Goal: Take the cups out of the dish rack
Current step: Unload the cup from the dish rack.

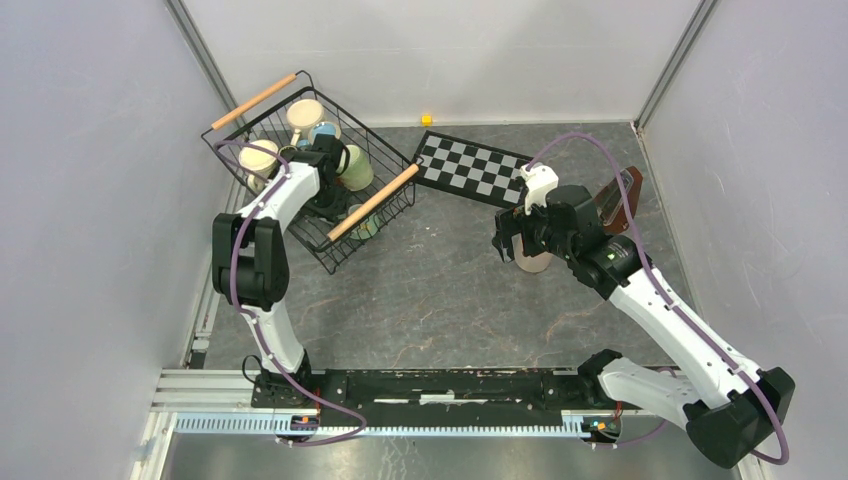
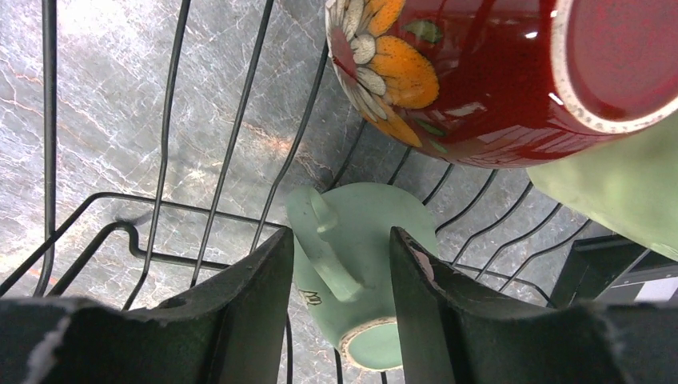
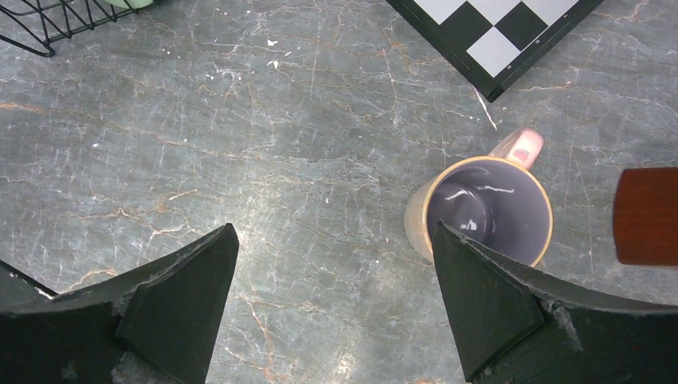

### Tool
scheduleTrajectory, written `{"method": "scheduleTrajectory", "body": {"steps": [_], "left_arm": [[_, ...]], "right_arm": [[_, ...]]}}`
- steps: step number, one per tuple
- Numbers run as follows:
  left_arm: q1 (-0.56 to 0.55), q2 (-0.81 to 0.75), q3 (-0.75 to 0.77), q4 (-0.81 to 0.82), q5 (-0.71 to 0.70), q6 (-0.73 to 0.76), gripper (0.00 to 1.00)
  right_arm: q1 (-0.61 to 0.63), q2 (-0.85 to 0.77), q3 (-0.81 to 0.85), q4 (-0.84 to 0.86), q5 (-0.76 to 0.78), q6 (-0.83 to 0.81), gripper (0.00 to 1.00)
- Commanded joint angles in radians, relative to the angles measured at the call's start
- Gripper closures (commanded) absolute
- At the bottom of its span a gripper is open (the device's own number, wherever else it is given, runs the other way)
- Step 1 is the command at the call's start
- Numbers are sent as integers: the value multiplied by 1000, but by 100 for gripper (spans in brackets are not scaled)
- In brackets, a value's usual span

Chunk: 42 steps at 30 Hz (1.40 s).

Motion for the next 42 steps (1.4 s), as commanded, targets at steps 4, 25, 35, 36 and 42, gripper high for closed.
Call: {"method": "scheduleTrajectory", "body": {"steps": [4, 25, 35, 36, 42], "left_arm": [[1, -28, -20, 18, -3, -110, 49], [1, -77, -22, 47, 31, -86, 98], [1, -128, 63, 13, 29, -8, 98], [0, -130, 74, 6, 28, 4, 98], [0, -165, 106, -2, 7, 66, 98]], "right_arm": [[6, -27, -17, 9, -8, -15, 2], [6, -25, -3, 2, -8, -19, 2], [5, -19, 11, 4, -3, -14, 2], [6, -19, 12, 6, -4, -15, 2], [7, -20, 17, 12, -3, -6, 2]]}}
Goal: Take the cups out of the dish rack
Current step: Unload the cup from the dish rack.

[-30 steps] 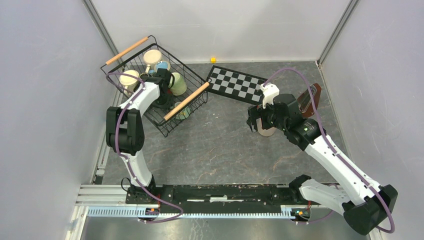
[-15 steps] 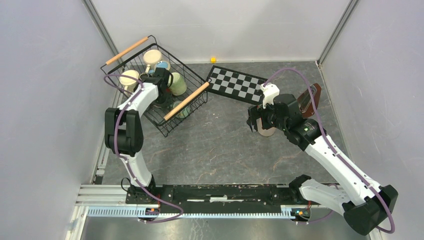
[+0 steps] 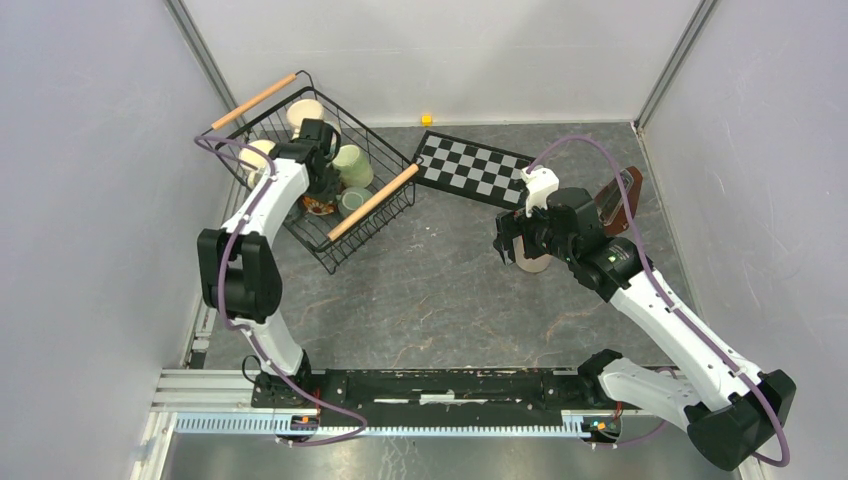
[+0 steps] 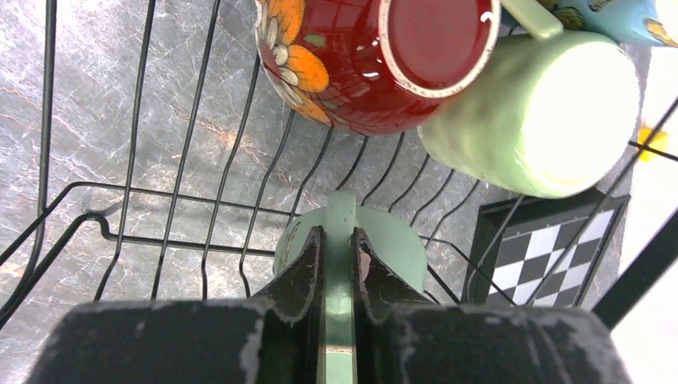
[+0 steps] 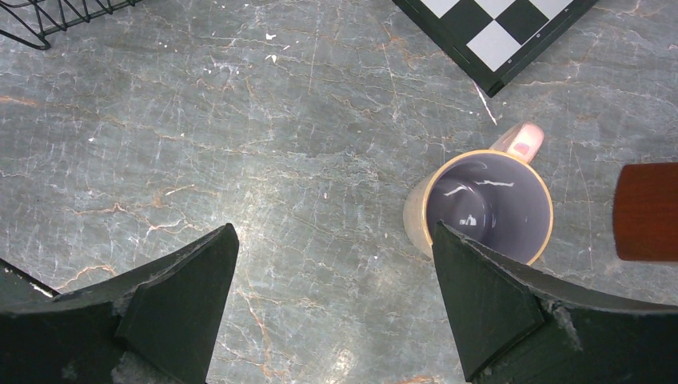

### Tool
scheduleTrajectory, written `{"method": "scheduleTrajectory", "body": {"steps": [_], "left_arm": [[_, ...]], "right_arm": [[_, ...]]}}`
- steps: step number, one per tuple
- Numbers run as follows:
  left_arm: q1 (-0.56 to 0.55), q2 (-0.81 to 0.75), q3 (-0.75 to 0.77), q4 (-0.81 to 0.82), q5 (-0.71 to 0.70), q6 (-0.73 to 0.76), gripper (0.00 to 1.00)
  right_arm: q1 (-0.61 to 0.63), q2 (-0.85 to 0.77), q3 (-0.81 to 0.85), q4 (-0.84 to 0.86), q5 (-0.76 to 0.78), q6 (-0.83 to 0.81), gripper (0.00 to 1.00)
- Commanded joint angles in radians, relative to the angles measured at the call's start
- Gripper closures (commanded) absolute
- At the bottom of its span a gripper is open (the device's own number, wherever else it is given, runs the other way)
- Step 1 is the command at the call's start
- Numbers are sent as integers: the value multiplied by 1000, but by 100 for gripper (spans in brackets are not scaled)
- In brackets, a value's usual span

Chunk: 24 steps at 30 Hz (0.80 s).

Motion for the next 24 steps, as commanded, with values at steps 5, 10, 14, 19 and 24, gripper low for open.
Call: {"method": "scheduleTrajectory", "body": {"steps": [5, 10, 14, 19, 24], "left_arm": [[-9, -85, 119, -33, -27, 162, 98], [-9, -94, 197, -42, -45, 238, 98], [-9, -90, 281, -48, -37, 300, 98], [-9, -72, 407, -62, 20, 376, 98], [-9, -62, 514, -64, 121, 444, 98]], "right_arm": [[6, -11, 39, 27, -5, 12, 2], [6, -15, 53, 27, -3, 17, 2], [6, -21, 72, 26, 5, 25, 2], [5, -29, 97, 41, 8, 34, 2], [5, -22, 129, 83, -67, 43, 2]]}}
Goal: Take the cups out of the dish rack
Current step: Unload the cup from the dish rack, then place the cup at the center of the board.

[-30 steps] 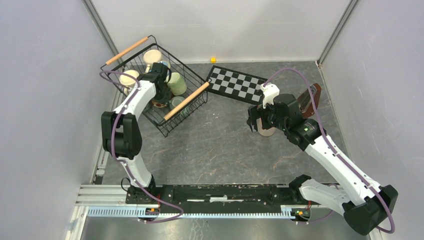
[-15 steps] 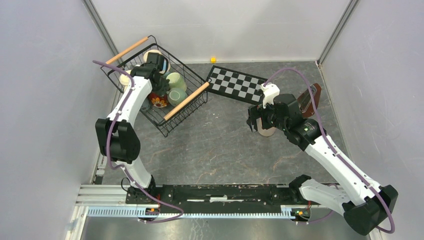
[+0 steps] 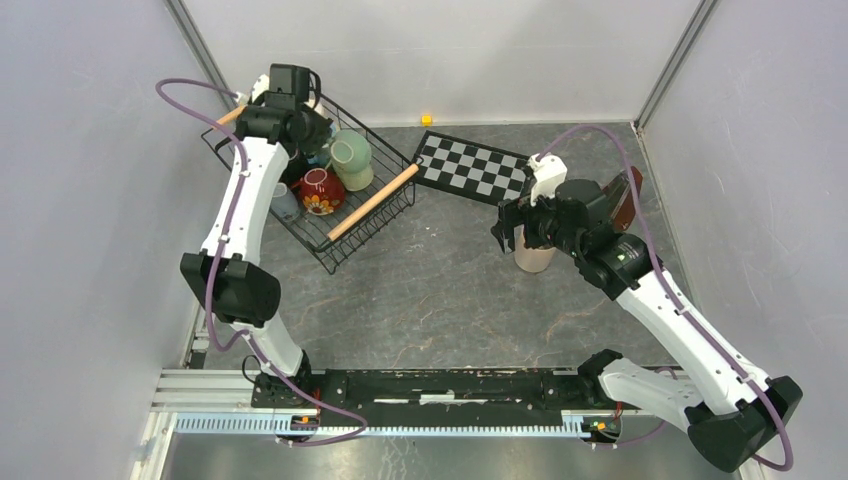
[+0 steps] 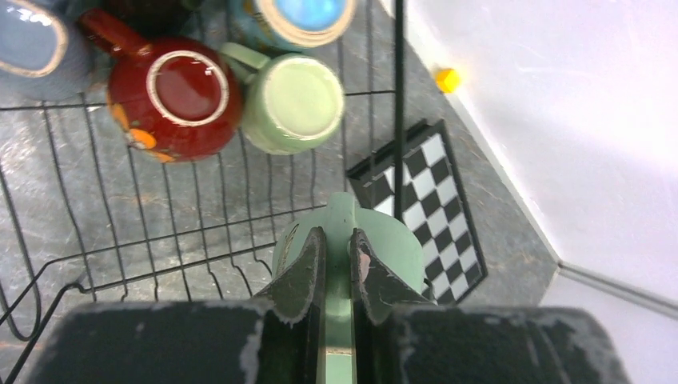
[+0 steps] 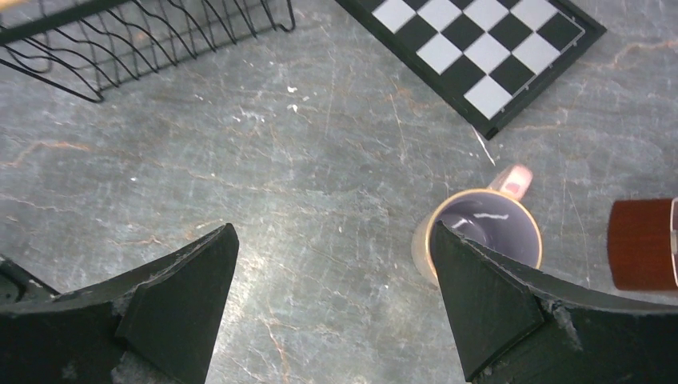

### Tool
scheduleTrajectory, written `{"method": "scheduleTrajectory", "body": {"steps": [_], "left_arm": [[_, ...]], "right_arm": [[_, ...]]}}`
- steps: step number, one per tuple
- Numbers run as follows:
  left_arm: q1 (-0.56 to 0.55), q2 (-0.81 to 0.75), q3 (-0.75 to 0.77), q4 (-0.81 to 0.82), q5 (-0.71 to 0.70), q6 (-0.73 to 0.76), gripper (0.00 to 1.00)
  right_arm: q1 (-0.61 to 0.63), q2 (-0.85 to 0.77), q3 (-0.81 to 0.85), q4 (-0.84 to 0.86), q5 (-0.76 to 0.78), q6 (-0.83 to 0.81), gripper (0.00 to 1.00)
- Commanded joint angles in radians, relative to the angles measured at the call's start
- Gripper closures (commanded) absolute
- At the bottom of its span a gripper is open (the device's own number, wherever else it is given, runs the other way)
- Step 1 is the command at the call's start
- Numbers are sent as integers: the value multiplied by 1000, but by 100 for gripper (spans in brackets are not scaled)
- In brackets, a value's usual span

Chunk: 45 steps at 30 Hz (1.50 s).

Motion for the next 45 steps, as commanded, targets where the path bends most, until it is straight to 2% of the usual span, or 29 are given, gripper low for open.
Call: {"method": "scheduleTrajectory", "body": {"steps": [1, 7, 15, 30, 35, 40, 45], "left_arm": [[-4, -20, 124, 13, 121, 117, 98], [-6, -53, 141, 60, 316, 159, 98], [-66, -186, -88, 341, 587, 134, 98], [-265, -291, -390, 800, 757, 124, 98], [-313, -294, -441, 898, 795, 119, 98], [-333, -307, -525, 1067, 841, 65, 98], [-344, -303, -538, 1103, 863, 61, 98]], "right_arm": [[5, -12, 69, 81, -78, 23, 2], [2, -10, 81, 171, -229, 59, 2], [-7, -16, 75, 296, -415, 141, 2], [-63, 1, 52, 465, -569, 285, 2], [-77, 8, 39, 503, -598, 328, 2], [-90, 21, 33, 512, -605, 339, 2], [-105, 27, 32, 519, -620, 351, 4]]}}
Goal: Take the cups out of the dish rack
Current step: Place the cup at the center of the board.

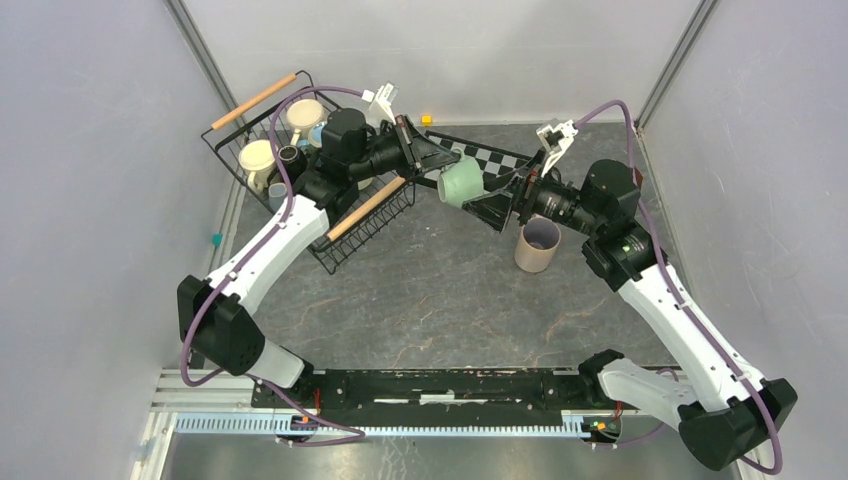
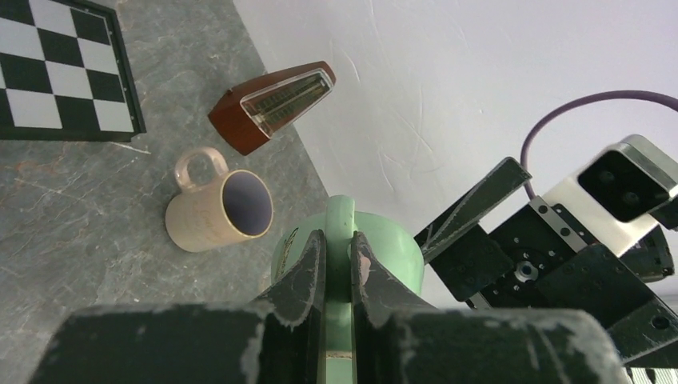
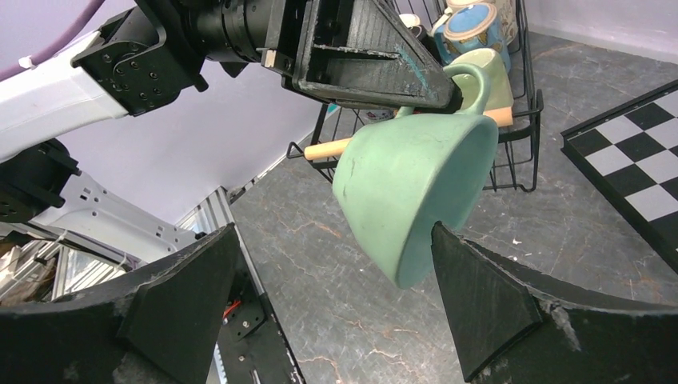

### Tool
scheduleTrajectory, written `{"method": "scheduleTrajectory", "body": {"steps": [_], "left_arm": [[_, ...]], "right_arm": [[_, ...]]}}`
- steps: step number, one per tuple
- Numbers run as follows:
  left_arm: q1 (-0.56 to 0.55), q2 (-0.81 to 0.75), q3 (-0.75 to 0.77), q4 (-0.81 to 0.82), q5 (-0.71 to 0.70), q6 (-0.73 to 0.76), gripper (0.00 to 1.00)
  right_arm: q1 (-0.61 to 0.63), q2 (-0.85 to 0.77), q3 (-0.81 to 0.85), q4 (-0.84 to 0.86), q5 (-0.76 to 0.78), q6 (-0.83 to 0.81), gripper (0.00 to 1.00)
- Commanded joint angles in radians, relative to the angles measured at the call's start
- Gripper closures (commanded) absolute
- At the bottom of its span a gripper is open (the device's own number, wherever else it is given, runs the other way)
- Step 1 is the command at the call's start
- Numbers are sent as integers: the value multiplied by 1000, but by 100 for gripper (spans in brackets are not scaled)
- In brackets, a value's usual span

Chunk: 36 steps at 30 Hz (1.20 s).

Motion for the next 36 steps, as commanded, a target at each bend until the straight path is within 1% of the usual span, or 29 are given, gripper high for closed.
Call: {"method": "scheduleTrajectory", "body": {"steps": [1, 4, 8, 15, 19, 28, 31, 33, 35, 36], "left_arm": [[-10, -45, 1, 166, 56, -39, 98], [-16, -41, -1, 189, 64, -45, 98], [-30, -25, -1, 226, 77, -55, 98], [-61, 1, -17, 302, 81, -81, 98], [-66, 6, -27, 328, 90, -87, 98], [-68, 7, -66, 400, 116, -111, 98], [-68, 9, -72, 423, 123, -121, 98], [-69, 11, -72, 429, 129, -124, 98], [-69, 12, -77, 433, 129, -124, 98], [-71, 13, -76, 433, 134, -125, 98]], "right_arm": [[-13, 9, -3, 52, -37, 24, 4], [-16, 13, -3, 53, -50, 25, 5], [-17, 16, -24, 111, -78, 54, 10], [-17, 18, -71, 217, -124, 143, 25], [-17, 12, -77, 209, -112, 139, 32], [-18, -18, -87, 186, -72, 123, 42], [-18, -20, -87, 181, -68, 122, 48], [-19, -23, -89, 177, -63, 121, 55], [-18, -25, -89, 175, -57, 120, 62], [-18, -26, -88, 174, -56, 120, 68]]}}
